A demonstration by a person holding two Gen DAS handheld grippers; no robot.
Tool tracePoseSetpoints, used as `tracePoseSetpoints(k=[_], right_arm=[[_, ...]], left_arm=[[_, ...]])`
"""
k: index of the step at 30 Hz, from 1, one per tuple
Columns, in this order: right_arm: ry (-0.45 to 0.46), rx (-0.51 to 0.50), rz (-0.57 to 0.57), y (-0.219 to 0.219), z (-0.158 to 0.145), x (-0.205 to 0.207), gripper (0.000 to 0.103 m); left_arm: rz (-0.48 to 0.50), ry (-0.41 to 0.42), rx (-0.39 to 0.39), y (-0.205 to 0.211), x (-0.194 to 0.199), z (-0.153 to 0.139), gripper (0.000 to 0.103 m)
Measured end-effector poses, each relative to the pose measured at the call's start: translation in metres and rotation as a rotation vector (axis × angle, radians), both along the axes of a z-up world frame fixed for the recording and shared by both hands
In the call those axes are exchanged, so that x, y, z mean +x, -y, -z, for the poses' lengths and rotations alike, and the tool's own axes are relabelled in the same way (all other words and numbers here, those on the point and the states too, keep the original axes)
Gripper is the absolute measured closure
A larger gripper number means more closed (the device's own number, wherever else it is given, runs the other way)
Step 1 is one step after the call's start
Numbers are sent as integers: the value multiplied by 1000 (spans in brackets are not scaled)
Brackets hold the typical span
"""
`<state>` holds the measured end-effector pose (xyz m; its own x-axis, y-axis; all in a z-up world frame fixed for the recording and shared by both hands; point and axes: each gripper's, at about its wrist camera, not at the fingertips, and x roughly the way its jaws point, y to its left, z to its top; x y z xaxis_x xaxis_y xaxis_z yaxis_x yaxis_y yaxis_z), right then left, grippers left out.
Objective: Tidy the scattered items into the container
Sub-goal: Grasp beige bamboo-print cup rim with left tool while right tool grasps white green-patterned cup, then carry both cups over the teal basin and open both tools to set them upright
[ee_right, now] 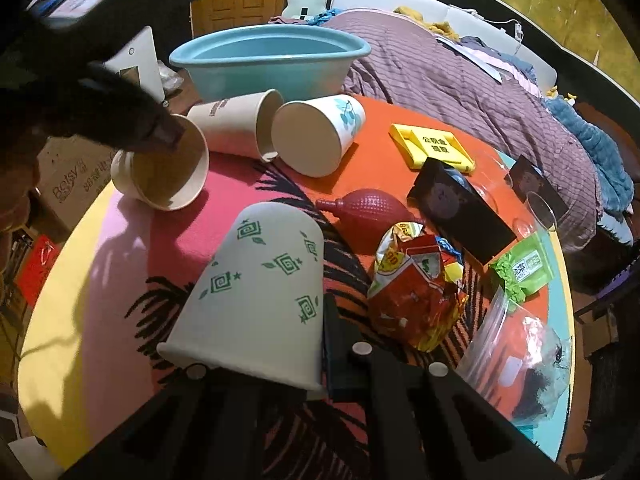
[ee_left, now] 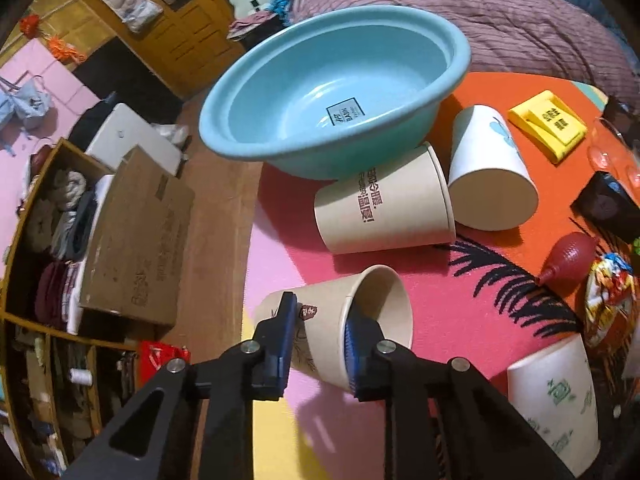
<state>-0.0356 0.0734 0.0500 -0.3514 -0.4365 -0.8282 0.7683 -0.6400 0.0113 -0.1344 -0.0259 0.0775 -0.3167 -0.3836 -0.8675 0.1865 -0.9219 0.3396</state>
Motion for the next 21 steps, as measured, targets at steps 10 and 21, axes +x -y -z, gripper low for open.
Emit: tracePoseSetpoints(k=[10, 21], right_arm=[[24, -28, -7, 3, -18, -7, 99], [107, -45, 28, 4, -25, -16, 99]], left_arm=[[38, 18, 142, 22, 3, -16, 99], [13, 17, 302, 32, 8, -24, 99]])
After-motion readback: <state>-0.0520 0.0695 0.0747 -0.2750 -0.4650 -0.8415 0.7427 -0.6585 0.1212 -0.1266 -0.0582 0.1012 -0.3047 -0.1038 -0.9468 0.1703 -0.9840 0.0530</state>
